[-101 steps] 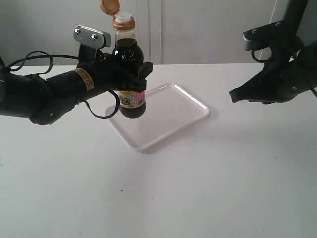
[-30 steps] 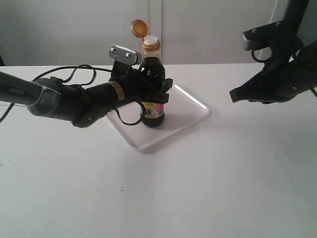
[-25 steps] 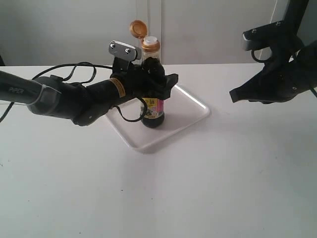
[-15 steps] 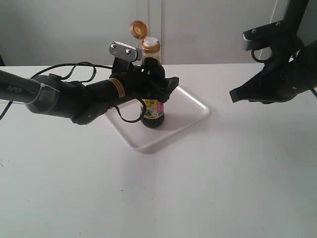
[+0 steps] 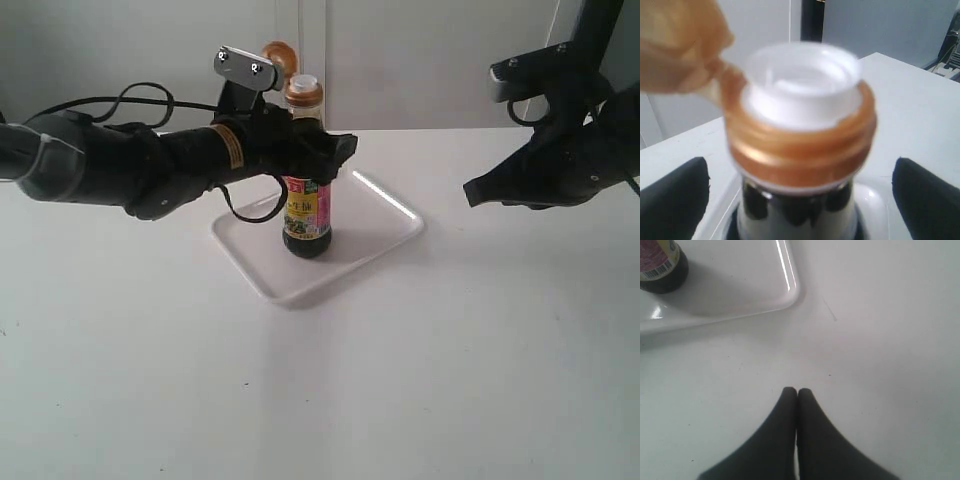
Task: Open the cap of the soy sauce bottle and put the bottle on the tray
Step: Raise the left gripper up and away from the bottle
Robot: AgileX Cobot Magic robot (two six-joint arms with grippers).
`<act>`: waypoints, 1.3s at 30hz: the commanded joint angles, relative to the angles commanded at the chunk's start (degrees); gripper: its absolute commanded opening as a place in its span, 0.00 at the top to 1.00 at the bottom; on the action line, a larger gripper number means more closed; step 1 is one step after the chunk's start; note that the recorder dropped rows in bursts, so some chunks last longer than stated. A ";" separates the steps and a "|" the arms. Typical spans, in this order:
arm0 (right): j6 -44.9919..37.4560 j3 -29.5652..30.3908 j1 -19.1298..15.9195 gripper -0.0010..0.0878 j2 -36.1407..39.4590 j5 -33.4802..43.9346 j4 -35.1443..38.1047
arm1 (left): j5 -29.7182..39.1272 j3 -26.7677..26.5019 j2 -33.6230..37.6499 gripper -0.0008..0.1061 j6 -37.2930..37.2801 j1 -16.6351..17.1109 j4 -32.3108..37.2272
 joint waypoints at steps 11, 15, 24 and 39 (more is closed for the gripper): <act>0.00 0.00 0.00 0.99 0.00 0.00 0.00 | 2.61 0.00 -4.54 0.07 -0.12 0.00 0.41; 0.00 0.00 0.00 0.99 0.00 0.11 0.00 | 3.91 0.00 -7.00 0.07 0.11 0.00 0.41; 0.00 0.00 0.00 0.99 0.00 0.11 0.00 | 5.58 0.00 -11.05 0.07 0.11 0.00 0.41; 0.00 0.00 0.00 0.99 0.00 0.02 0.00 | 23.72 0.10 -22.39 0.08 1.81 0.00 2.18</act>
